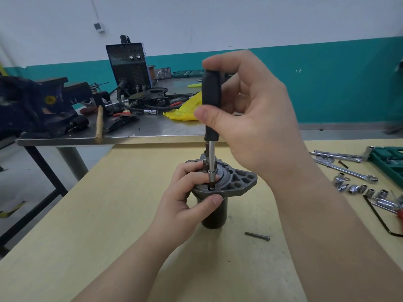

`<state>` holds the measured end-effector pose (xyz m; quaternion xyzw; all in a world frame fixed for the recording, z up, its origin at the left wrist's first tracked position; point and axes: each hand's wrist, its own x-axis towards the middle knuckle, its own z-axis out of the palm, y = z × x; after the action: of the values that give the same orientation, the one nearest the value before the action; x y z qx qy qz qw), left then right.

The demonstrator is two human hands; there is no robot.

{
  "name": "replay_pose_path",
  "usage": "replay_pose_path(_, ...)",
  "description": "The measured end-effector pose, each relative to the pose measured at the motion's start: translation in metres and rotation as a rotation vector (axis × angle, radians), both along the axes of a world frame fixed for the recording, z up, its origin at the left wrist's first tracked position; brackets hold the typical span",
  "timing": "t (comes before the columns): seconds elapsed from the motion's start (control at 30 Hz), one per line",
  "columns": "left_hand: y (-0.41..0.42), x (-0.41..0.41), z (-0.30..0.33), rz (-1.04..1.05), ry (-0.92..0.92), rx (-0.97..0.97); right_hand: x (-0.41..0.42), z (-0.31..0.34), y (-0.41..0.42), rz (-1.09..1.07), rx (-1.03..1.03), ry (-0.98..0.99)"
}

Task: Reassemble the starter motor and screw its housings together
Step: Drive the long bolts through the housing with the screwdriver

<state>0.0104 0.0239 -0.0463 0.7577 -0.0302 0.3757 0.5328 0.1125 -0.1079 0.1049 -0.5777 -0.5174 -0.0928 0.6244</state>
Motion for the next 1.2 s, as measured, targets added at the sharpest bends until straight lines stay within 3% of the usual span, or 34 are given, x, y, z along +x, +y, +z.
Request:
replay_pose_path(0.1, 0.0, 0.002, 0.001, 0.005, 0.012, -0.024, -0.003, -0.002, 0.003, -0.164, 0.026, -0.093)
replay_pose_path(0.27, 0.0, 0.0, 0.0, 0.006, 0.008, -0.016, 0.0, 0.003, -0.001, 0.218, -0.035, 0.05)
replay_pose_path(0.33, 0.0, 0.0, 0.001, -0.003, 0.005, -0.011, 0.0, 0.004, -0.004, 0.262, -0.027, 0.054)
replay_pose_path(0.4, -0.001, 0.0, 0.001, -0.005, 0.008, -0.018, -0.003, 0.003, -0.003, 0.183, 0.003, 0.036)
replay_pose_path(0.53, -0.002, 0.0, 0.002, -0.001, 0.02, -0.038, -0.01, -0.005, 0.007, -0.2, 0.072, -0.101)
replay_pose_path(0.6, -0.002, 0.0, 0.002, -0.003, 0.024, -0.053, -0.012, -0.007, 0.011, -0.231, 0.081, -0.108)
replay_pose_path(0.77, -0.002, 0.001, 0.001, -0.008, -0.008, -0.03, -0.003, -0.003, 0.005, 0.287, 0.004, 0.172)
replay_pose_path(0.83, -0.001, 0.001, 0.001, -0.013, -0.009, -0.027, -0.002, -0.003, 0.002, 0.394, -0.004, 0.159)
replay_pose_path(0.93, 0.0, 0.001, 0.0, -0.012, -0.013, -0.013, -0.003, -0.005, 0.006, 0.305, 0.047, 0.097)
replay_pose_path(1.1, 0.0, 0.001, -0.001, 0.003, 0.001, -0.021, -0.007, -0.014, 0.016, -0.149, 0.146, -0.085)
replay_pose_path(1.2, 0.0, 0.001, 0.0, -0.008, 0.001, -0.037, -0.006, -0.011, 0.016, -0.015, 0.085, -0.015)
